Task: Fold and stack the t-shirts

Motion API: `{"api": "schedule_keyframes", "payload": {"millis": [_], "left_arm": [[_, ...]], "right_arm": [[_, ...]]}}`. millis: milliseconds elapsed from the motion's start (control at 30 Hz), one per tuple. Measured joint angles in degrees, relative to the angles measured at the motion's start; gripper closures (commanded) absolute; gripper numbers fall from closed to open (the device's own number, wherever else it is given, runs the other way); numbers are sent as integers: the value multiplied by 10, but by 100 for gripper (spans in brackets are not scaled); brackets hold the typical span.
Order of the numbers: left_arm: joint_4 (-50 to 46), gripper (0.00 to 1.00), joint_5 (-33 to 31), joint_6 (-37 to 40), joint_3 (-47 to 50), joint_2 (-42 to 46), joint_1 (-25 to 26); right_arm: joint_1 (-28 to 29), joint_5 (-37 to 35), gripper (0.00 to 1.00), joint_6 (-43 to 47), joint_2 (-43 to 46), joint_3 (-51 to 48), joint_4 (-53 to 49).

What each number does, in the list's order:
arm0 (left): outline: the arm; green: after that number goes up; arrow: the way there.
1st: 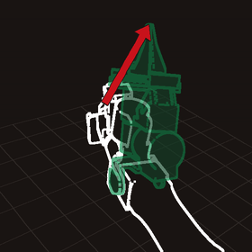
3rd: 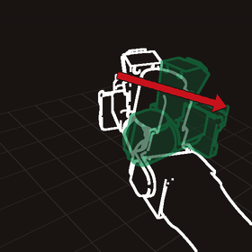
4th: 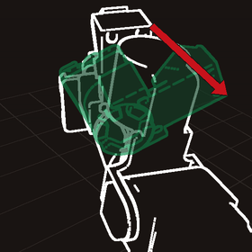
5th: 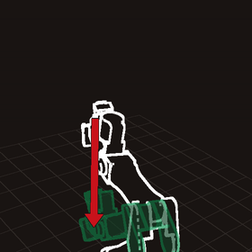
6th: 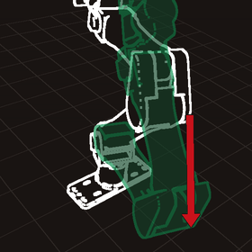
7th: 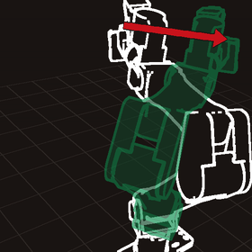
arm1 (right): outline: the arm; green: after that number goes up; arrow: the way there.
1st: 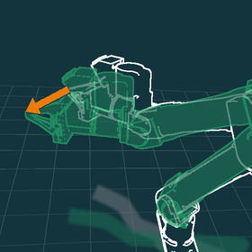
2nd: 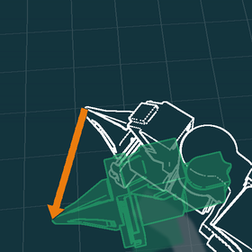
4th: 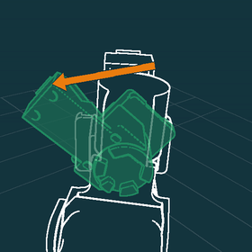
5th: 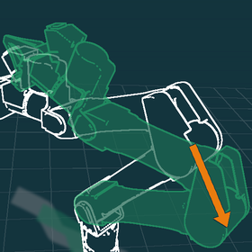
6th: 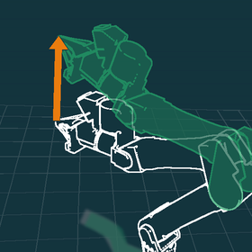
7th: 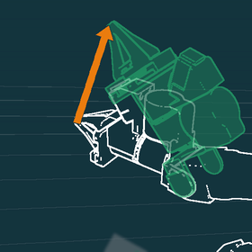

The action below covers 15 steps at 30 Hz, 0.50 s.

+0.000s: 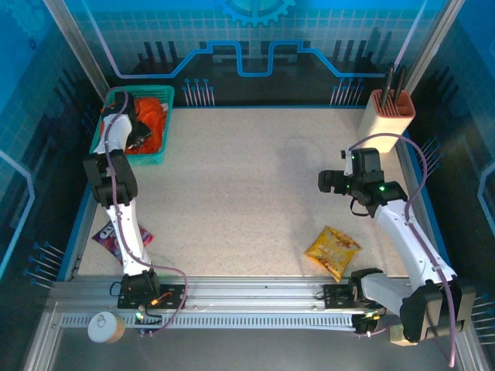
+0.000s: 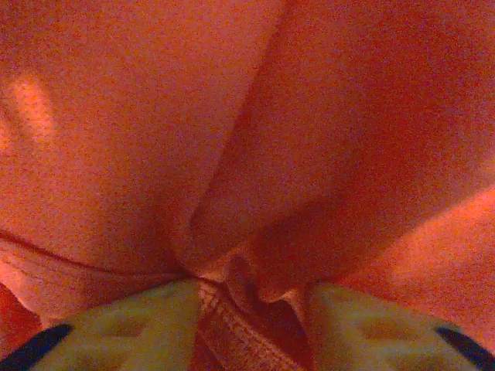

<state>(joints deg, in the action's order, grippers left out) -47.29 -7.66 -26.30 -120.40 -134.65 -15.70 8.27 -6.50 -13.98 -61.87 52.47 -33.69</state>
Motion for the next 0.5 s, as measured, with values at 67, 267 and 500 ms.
{"api": "schedule_keyframes", "payload": {"millis": [67,267,500], "left_arm": [[3,80,5,-6,0,2,0],[4,100,17,-11,7,35,0],[3,100,36,-10,7,159,0]], "right_arm": [[0,2,3,0,0,2,-1],[1,8,3,0,4,2,-4],[2,16,3,-2,12,2,-3]]}}
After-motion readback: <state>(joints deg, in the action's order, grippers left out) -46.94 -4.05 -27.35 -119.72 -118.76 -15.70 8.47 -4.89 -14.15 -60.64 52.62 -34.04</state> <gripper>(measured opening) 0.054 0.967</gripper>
